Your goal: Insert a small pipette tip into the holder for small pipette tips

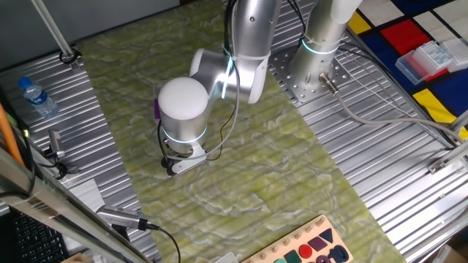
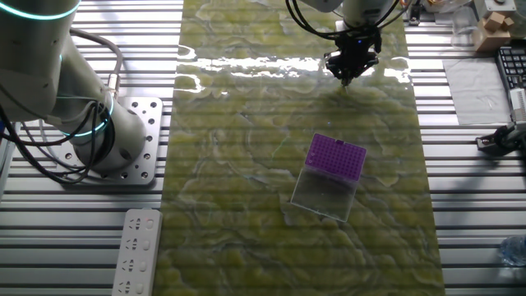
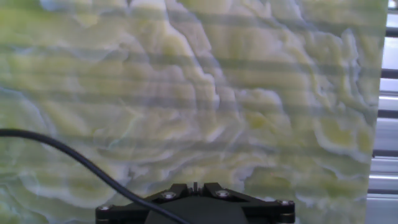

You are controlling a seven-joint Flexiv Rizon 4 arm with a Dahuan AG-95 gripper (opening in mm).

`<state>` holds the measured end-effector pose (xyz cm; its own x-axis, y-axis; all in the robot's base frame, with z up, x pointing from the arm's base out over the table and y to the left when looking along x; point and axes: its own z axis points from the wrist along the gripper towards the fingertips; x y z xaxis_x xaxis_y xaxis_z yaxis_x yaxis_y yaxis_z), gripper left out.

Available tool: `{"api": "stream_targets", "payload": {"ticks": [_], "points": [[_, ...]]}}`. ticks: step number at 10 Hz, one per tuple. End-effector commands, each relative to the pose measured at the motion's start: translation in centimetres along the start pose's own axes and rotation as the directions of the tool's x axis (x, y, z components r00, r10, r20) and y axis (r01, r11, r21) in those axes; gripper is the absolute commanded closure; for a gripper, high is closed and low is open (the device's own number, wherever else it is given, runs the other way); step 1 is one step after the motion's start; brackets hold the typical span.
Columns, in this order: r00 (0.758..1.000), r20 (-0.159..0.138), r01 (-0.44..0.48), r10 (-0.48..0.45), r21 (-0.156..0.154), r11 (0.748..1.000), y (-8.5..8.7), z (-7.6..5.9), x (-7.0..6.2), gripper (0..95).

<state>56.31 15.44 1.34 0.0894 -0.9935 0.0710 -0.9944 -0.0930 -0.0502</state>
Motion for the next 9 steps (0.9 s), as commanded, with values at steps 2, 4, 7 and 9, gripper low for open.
{"api": "stream_targets", "payload": {"ticks": [2,4,7,9], "points": [[1.0,0.001,0.01,-0.01,0.001,1.0,0.05,0.18,0.02,76.0],[1.0,0.0,0.016,-0.016,0.001,1.0,0.09,0.31,-0.01,76.0],[1.0,0.002,0.025,-0.025,0.001,1.0,0.15,0.43,-0.03,76.0],[1.0,0.001,0.03,-0.03,0.002,1.0,0.19,0.47,-0.04,95.0]]}}
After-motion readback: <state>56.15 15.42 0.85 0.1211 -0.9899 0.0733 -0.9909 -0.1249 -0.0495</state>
